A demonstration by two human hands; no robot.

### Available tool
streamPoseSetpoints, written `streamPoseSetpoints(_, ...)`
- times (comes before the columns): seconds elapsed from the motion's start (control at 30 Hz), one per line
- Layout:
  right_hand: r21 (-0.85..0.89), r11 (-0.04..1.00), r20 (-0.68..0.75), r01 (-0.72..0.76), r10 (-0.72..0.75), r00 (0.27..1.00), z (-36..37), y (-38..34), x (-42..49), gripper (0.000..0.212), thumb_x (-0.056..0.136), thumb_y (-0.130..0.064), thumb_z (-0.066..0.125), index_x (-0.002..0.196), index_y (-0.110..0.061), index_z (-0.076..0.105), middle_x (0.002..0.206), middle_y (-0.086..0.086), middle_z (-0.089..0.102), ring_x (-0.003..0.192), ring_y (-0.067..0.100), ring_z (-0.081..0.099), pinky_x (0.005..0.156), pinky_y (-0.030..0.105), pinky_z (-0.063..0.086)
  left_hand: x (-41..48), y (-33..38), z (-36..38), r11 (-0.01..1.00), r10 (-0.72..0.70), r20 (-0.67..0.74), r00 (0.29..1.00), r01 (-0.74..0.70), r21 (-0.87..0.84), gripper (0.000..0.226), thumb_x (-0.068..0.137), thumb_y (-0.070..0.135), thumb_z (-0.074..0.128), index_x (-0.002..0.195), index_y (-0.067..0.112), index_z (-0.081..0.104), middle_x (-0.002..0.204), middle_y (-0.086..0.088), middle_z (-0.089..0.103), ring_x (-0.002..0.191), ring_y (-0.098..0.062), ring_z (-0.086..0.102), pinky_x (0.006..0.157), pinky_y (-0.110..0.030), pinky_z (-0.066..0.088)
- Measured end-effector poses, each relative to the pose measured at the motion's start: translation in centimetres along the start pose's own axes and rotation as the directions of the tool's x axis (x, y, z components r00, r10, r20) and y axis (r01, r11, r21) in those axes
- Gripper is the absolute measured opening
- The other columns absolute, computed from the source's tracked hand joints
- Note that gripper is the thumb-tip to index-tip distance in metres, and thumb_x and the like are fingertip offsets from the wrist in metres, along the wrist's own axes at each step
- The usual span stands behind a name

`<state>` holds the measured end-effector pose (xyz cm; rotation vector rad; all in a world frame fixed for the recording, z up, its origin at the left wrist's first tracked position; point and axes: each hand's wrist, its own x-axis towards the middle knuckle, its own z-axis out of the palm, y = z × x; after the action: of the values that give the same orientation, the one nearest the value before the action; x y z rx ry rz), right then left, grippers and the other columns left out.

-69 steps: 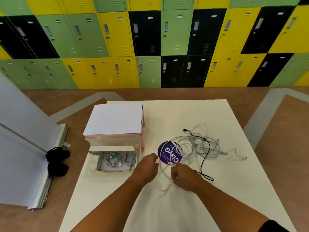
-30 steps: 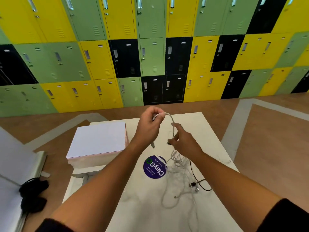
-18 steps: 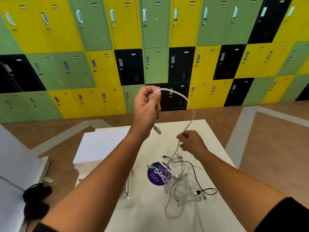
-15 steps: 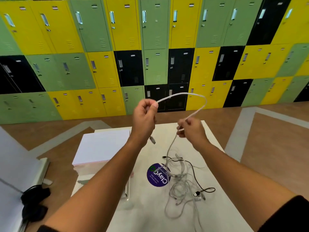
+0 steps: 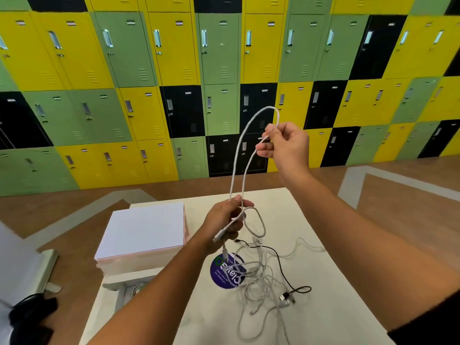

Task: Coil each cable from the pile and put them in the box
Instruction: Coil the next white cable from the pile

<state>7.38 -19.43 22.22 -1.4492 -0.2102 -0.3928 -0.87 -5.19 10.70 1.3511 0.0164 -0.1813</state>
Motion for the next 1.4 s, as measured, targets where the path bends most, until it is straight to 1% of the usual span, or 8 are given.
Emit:
streamPoseSetpoints(0.23, -0.138, 0.930, 0.046, -0.340, 0.349, 0.936, -1.3, 3.5, -1.4, 0.032, 0.096, -0.019, 0.066, 0.125, -0.009, 0.056, 0.093, 0.005, 0.067, 0.072, 0.020, 0.069, 0.059, 0.032, 0.060, 0.4, 0.2, -1.1, 0.989, 0.139, -0.181, 0.974, -0.128, 0.069, 0.020, 0.101, 0.023, 0.058, 0.090, 0.009, 0.068, 0.078, -0.004, 0.058, 0.044, -0.008, 0.031, 0.041, -0.021, 0.026)
streamPoseSetpoints(0.37, -0.493, 0.749, 0.379, -0.442, 0.642, 0.666, -2.2, 5.2, -4.4, 0.043, 0.091, -0.045, 0.068, 0.119, -0.011, 0.066, 0.106, 0.011, 0.069, 0.081, 0.024, 0.070, 0.066, 0.035, 0.057, 0.8, 0.5, -0.7, 0.987, 0.133, -0.251, 0.959, -0.104, 0.125, 0.023, 0.102, 0.023, 0.057, 0.092, 0.006, 0.069, 0.077, -0.005, 0.058, 0.040, -0.007, 0.031, 0.041, -0.020, 0.025)
streamPoseSetpoints(0.47, -0.611, 0.727, 0.546, -0.312, 0.673, 0.499, -2.3, 6.3, -6.1, 0.028, 0.095, -0.030, 0.067, 0.110, -0.005, 0.068, 0.097, 0.014, 0.071, 0.078, 0.025, 0.069, 0.067, 0.036, 0.056, 0.9, 0.6, -0.6, 0.996, 0.024, -0.251, 0.968, 0.000, 0.094, 0.024, 0.103, 0.024, 0.055, 0.094, 0.008, 0.070, 0.074, -0.004, 0.058, 0.040, -0.005, 0.033, 0.040, -0.019, 0.026)
streamPoseSetpoints(0.83, -0.848, 0.493, 0.186, -0.193, 0.620, 0.762, -5.8, 9.4, -5.6, 0.018, 0.096, -0.020, 0.062, 0.102, -0.006, 0.072, 0.071, 0.004, 0.059, 0.056, 0.017, 0.048, 0.050, 0.022, 0.034, 0.3, 0.8, -1.7, 0.959, -0.184, -0.382, 0.906, 0.251, 0.133, 0.041, 0.105, 0.026, 0.049, 0.085, -0.002, 0.071, 0.059, -0.002, 0.049, 0.043, -0.010, 0.030, 0.040, -0.021, 0.021)
streamPoseSetpoints(1.0, -0.939, 0.296, 0.061, -0.175, 0.644, 0.763, -8.1, 10.8, -5.3, 0.050, 0.094, -0.053, 0.057, 0.120, -0.010, 0.061, 0.123, 0.011, 0.061, 0.112, 0.030, 0.058, 0.080, 0.033, 0.043, -0.1, 2.0, -1.8, 0.965, -0.233, -0.214, 0.949, 0.199, -0.169, 0.027, 0.104, 0.020, 0.049, 0.111, 0.002, 0.067, 0.067, 0.001, 0.045, 0.051, -0.009, 0.036, 0.047, -0.022, 0.033)
streamPoseSetpoints(1.17, -0.974, 0.166, -0.006, -0.153, 0.661, 0.751, -8.2, 11.0, -5.3, 0.050, 0.096, -0.031, 0.050, 0.142, -0.012, 0.041, 0.150, 0.017, 0.034, 0.133, 0.038, 0.040, 0.090, 0.036, 0.040, -0.5, 2.6, -1.0, 0.977, -0.164, -0.043, 0.986, 0.156, -0.144, 0.031, 0.104, 0.004, 0.042, 0.125, 0.009, 0.063, 0.079, -0.003, 0.055, 0.055, -0.012, 0.046, 0.065, -0.039, 0.057)
streamPoseSetpoints(1.27, -0.959, 0.271, 0.095, -0.080, 0.575, 0.813, -6.9, 10.0, -5.8, 0.070, 0.093, -0.038, 0.062, 0.152, -0.020, 0.031, 0.154, 0.009, 0.027, 0.138, 0.037, 0.032, 0.099, 0.042, 0.042, -0.6, 2.8, -0.2, 0.985, -0.153, 0.009, 0.988, 0.153, -0.083, 0.029, 0.104, 0.003, 0.043, 0.123, 0.007, 0.064, 0.081, -0.004, 0.059, 0.054, -0.011, 0.046, 0.064, -0.035, 0.057)
streamPoseSetpoints(1.4, -0.781, 0.619, 0.360, 0.088, 0.330, 0.872, -4.6, 8.4, -6.1, 0.063, 0.095, -0.028, 0.064, 0.152, -0.028, 0.036, 0.156, -0.004, 0.035, 0.139, 0.022, 0.040, 0.105, 0.035, 0.039, -0.7, 2.7, 0.6, 0.990, -0.108, 0.043, 0.993, 0.111, -0.081, 0.025, 0.104, 0.006, 0.046, 0.117, 0.000, 0.066, 0.080, -0.004, 0.063, 0.051, -0.010, 0.045, 0.058, -0.028, 0.051)
